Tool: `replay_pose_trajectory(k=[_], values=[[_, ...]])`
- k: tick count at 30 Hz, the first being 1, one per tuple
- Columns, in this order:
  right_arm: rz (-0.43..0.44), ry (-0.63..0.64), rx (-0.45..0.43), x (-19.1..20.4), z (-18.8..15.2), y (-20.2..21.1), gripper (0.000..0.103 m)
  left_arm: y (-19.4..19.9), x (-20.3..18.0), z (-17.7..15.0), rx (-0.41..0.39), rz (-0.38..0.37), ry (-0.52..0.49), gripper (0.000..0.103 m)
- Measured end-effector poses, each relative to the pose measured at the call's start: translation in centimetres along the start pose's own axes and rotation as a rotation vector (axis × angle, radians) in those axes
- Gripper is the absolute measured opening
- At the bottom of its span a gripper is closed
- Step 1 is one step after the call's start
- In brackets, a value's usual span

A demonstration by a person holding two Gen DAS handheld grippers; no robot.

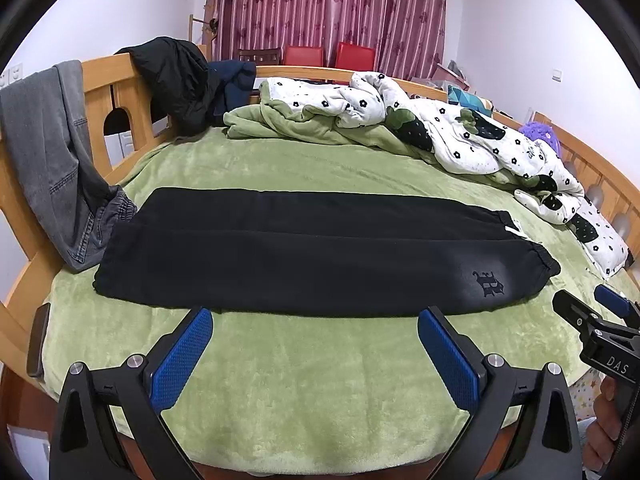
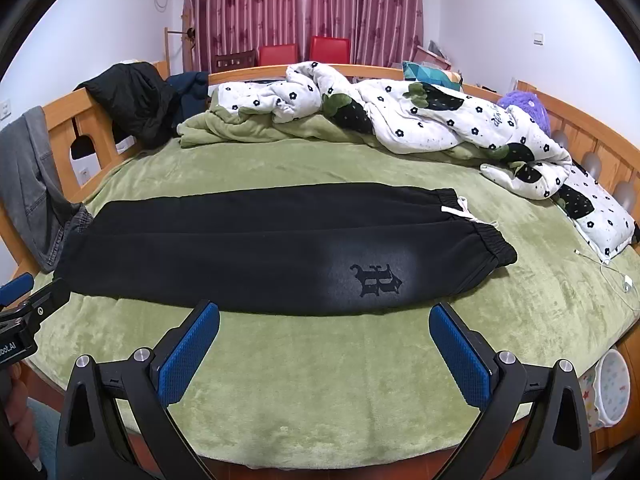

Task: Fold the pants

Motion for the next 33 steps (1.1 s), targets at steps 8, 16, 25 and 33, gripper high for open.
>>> replay_pose_trajectory(k=[8, 16, 25, 33], values=[[0.001, 0.000, -0.001, -0.01, -0.01, -0.05, 0.103, -0.07, 0.00, -0.18, 0.001, 0.002, 0.003, 0.103], [0.000, 0.001, 0.000, 0.04, -0.02, -0.06, 0.103, -0.19, 0.30, -0.32, 0.007, -0.008, 0.007, 0.103], [-0.001, 0.001, 0.001, 0.08, 0.03, -0.03, 0.103, -0.22, 0.41, -0.33, 0.007, -0.007, 0.004, 0.103], [-0.001, 0.002, 0.002, 0.06, 0.06, -0.02, 0.103, -0.24, 0.46, -0.31, 0.010, -0.007, 0.003, 0.103]])
Point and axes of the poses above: each gripper's, at about its wrist camera, not at the fingertips, and y roughly against the way its jaws point, x to its left, z to its top, the point moved 5 cm from there along -y, roughly the way its jaws point, and after that the axes turned 14 degrees about -y, right-handed, at the moved point
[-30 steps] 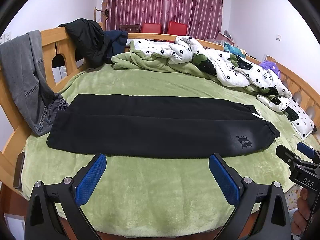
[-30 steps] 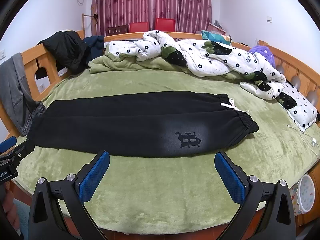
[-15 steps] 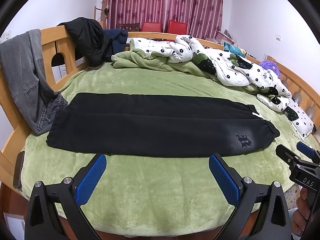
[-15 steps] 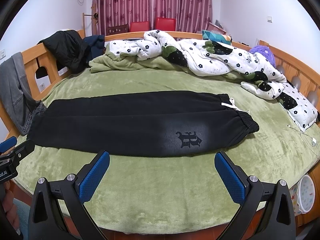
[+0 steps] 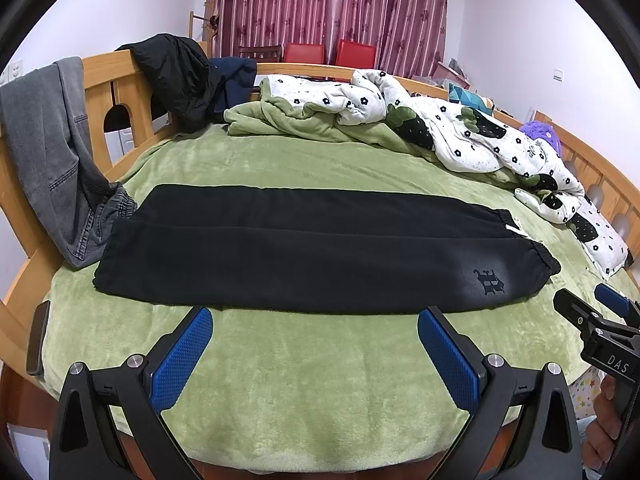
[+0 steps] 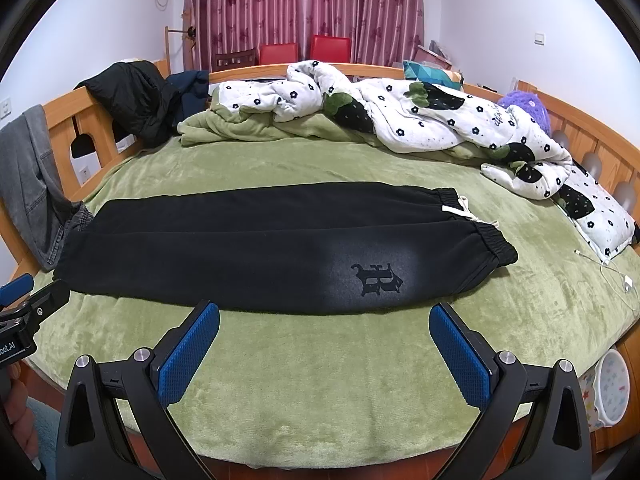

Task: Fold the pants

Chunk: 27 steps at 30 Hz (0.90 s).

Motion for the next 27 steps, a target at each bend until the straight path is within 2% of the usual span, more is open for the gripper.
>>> replay_pose_trajectory(k=[27], values=[[-0.002, 0.003, -0.002, 0.34, -0.04, 0.03, 0.103, 0.13, 0.30, -0.18, 0.000, 0.001, 0.009, 0.103]])
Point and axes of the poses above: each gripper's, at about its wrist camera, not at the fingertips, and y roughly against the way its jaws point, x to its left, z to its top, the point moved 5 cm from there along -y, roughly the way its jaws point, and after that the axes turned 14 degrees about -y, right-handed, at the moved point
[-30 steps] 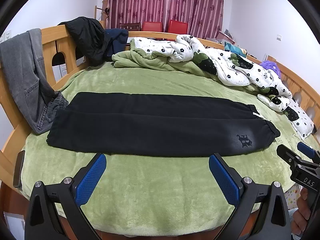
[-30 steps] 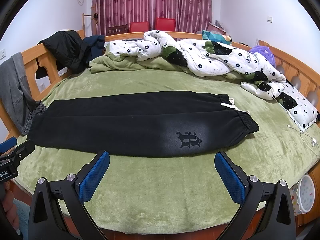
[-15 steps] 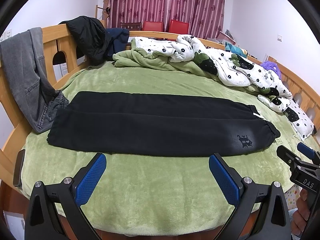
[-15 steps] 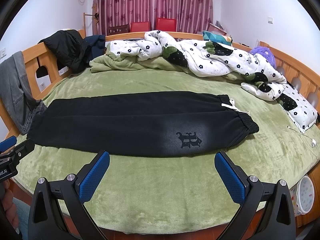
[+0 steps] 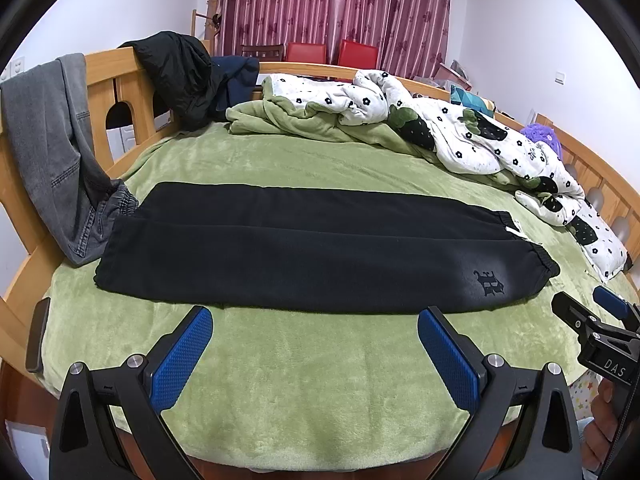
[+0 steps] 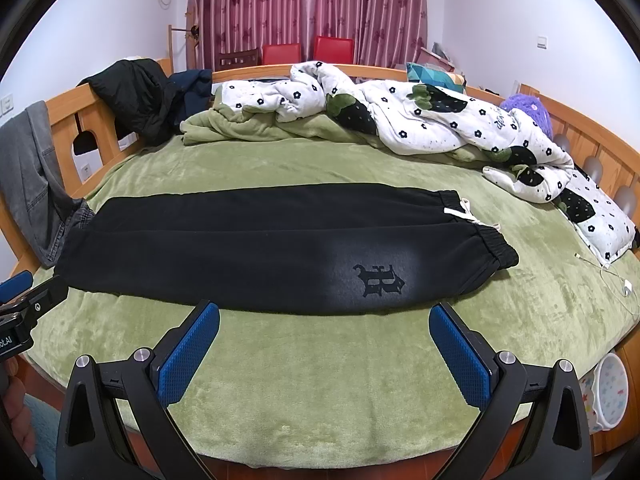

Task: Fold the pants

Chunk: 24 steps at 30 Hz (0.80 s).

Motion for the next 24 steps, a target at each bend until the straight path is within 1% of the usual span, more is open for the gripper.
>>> replay_pose_trajectory(k=[6, 10, 13, 17, 18, 20, 22, 24], values=[[0.004, 0.002, -0.001, 0.1, 0.0, 0.0, 0.103, 0.0, -0.2, 0.0, -0.003, -0.001, -0.001, 0.103], [0.038, 0.002, 0.008, 0.6, 0.2, 0.4, 0.102, 0.2, -0.3, 0.1, -0.013, 0.009, -0.004, 0.103], [0.064, -0.003, 0.006, 0.7, 0.3, 0.5, 0.102, 0.2, -0.4, 0.3, -0.020, -0.002, 0.005, 0.103], [0.079, -0.007, 0.014, 0.8, 0.4, 0.1, 0.102, -0.1, -0.3, 0.7, -0.020, -0.002, 0.014, 0.103], [0.089, -0.009, 0.023, 0.8, 0.4, 0.0, 0.102, -0.1, -0.2, 0.9, -0.026, -0.004, 0.016, 0.103], [0.118, -0.023, 0.043, 0.8, 0.5, -0.4, 0.098, -0.1, 0.0, 1.2, -0.039, -0.005, 0.031, 0.103], [0.136, -0.044, 0.057, 0.7, 0.8, -0.7, 0.098, -0.4, 0.5, 1.6, -0.045, -0.021, 0.052, 0.103], [0.173, -0.063, 0.061, 0.7, 1.4, -1.0, 0.098, -0.9, 1.1, 2.2, -0.046, -0.044, 0.073, 0.103]])
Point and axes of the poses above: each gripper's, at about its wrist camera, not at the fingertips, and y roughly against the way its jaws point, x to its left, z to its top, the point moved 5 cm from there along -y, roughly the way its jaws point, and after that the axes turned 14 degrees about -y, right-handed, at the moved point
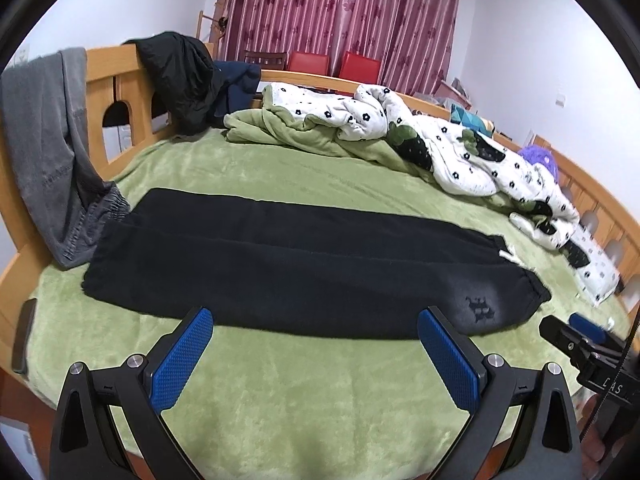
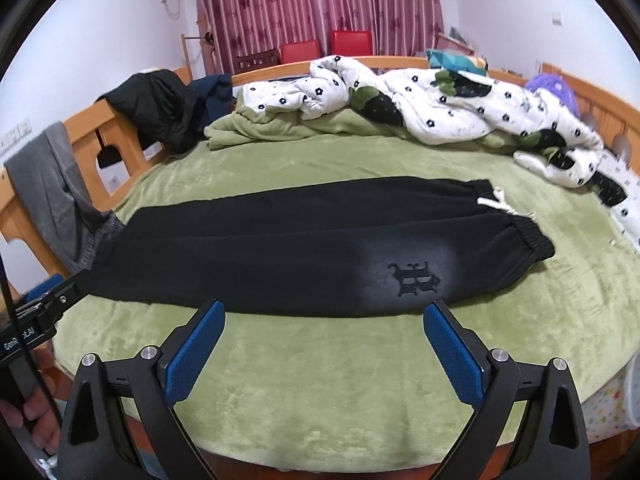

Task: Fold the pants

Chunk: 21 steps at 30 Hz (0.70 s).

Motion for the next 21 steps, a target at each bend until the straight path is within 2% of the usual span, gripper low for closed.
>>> replay_pose_trajectory(k=[5, 7, 9, 13, 17, 19, 21], values=[[-0.010, 0.022, -0.103, -1.2, 4.2, 0.1, 0.098, -1.3, 3.2, 2.7, -0.003, -0.003, -0.018, 0.103], [-0.031, 0.024, -0.141, -2.6, 6.0, -0.1, 0.098, -2.4, 5.3, 3.2, 0.007, 0.014, -0.004, 0.103], [-0.055, 0.011, -0.143, -4.9, 7.5, -1.0, 0.098, -4.3, 7.4, 2.8, 0.042, 0.012, 0.015, 0.103], [-0.119, -0.041, -0.065, -10.5, 8.0, -5.0, 0.096, -8.9, 11.1, -0.4, 0.147, -0.028, 0.099, 0.103], [-0.141, -0.157, 0.100, -16.6, 5.3, -10.1, 0.065, -12.9, 14.1, -5.6, 0.213, -0.075, 0.240, 0.094], [-0.141, -0.200, 0.141, -18.6, 3.6, -11.7, 0.064, -14.3, 14.9, -8.1, 0.247, -0.115, 0.312, 0.083], [-0.144, -0.237, 0.164, -20.2, 1.5, -12.9, 0.064, -15.6, 15.9, -10.7, 0.262, -0.139, 0.400, 0.082]])
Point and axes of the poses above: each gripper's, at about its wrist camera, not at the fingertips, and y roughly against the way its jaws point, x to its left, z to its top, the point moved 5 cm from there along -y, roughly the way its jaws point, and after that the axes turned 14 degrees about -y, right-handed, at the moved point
